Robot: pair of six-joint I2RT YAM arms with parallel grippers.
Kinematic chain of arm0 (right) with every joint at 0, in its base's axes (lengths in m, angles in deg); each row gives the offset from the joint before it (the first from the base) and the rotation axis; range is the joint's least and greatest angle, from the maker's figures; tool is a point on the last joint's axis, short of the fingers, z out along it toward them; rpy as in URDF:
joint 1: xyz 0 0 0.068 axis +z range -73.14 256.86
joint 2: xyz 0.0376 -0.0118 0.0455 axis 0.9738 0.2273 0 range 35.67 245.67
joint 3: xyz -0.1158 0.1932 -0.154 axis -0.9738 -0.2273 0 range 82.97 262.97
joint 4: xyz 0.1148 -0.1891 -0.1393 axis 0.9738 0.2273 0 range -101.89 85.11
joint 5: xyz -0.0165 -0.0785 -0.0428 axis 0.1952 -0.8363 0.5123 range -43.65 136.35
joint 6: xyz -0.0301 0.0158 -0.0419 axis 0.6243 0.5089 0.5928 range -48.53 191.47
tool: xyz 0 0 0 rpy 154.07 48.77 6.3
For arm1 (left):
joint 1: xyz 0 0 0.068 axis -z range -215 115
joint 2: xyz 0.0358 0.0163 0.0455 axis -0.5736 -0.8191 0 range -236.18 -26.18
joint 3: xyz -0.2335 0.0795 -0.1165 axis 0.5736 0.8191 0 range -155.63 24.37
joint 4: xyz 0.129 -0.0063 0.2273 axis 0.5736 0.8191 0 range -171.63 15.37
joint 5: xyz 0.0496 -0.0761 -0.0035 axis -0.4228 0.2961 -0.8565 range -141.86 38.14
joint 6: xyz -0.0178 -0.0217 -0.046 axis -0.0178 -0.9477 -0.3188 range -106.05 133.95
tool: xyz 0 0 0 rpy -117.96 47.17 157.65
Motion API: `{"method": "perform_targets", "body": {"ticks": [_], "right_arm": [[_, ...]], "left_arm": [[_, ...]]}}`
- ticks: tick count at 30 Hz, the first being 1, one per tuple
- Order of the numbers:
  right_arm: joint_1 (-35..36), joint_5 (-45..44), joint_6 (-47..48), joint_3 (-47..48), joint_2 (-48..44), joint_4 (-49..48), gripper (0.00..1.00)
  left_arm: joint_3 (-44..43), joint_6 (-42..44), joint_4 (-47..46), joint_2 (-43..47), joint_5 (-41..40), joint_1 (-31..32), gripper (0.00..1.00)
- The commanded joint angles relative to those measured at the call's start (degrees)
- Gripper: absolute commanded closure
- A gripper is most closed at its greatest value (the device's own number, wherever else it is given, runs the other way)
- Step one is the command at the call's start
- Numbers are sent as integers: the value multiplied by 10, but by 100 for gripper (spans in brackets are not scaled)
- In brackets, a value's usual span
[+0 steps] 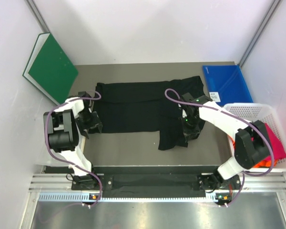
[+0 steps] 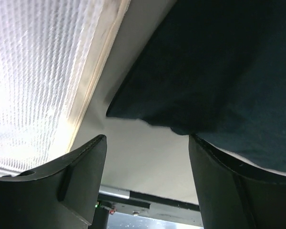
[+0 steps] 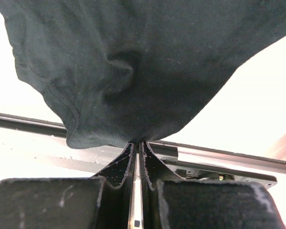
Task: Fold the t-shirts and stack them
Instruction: Grap the side of the flattened tshirt closest away from the robot with both arms
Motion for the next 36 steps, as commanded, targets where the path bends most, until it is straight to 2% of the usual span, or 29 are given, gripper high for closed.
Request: {"method": "perform_targets", "body": {"ticks": [1,11,14,18,19,20,29,33,36], "right_arm": [[-4,-2,16,1,-40,1,100],[-7,-3,29,10,-45,5,100],[-10,-9,37,19,-41,12,100],[-15,-13,41,24,-35,14,100],[-16,-13,42,26,-34,17,100],[-16,-13,44,32,-34,20,100],[-25,-22,69,99,-31,51,100],[-41,-39,82,139,-14,56,100],[-61,-42,94,167,3,50,100]], "left_arm": [[12,-11,-49,-20,6,-3,26],[-41,-46,-85,-60,9,-2,37],[-48,-52,-102,-79,15,-2,47],[-43,-67,-131,-86,23,-2,80],[-44,-67,-131,-84,23,-2,97],[-46,-67,-123,-78,23,-1,100],[-67,-54,-49,49,-9,1,100],[-114,-57,-31,49,-28,1,100],[-159,-52,-24,16,-29,1,100]]}}
